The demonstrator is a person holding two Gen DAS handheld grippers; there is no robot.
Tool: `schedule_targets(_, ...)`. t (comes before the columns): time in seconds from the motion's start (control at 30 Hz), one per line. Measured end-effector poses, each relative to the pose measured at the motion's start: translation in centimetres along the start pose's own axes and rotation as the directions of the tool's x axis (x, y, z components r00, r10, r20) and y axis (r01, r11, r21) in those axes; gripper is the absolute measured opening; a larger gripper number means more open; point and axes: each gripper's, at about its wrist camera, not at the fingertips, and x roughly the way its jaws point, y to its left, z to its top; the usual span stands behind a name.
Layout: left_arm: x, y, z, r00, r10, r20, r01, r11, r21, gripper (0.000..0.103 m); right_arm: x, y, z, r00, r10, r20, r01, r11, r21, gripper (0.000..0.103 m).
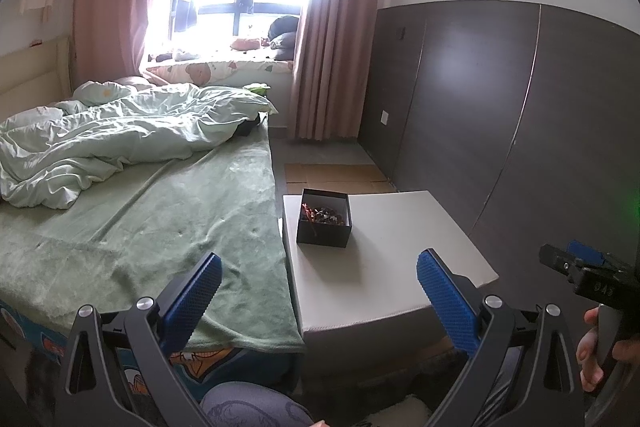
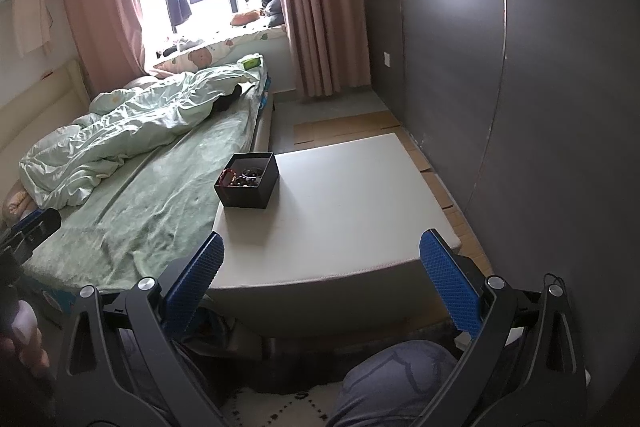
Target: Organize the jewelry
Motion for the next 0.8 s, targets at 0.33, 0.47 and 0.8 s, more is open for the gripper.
schedule_targets(0.33,0.2,-0.3,-0.1,1.000,-0.002,-0.003,0.002,1.000,0.006,0.095,-0.3,0.1,-0.1,1.000,0.017,-0.004,-0.017,1.000,0.018,0.098)
schedule_targets(0.47,0.3,-0.5,0.2,1.000,-0.005,0.000,0.005,1.000,0.012,0.095,0.0,0.1,-0.2,1.000,0.017,-0.008,-0.017,1.000,0.012,0.098)
schedule_targets(0.8,0.9,-1.3,0.3,1.000,-0.013,-0.022,0.013,1.000,0.027,0.095,0.4,0.0,-0.3,1.000,0.021,-0.006,-0.021,1.000,0.023,0.098)
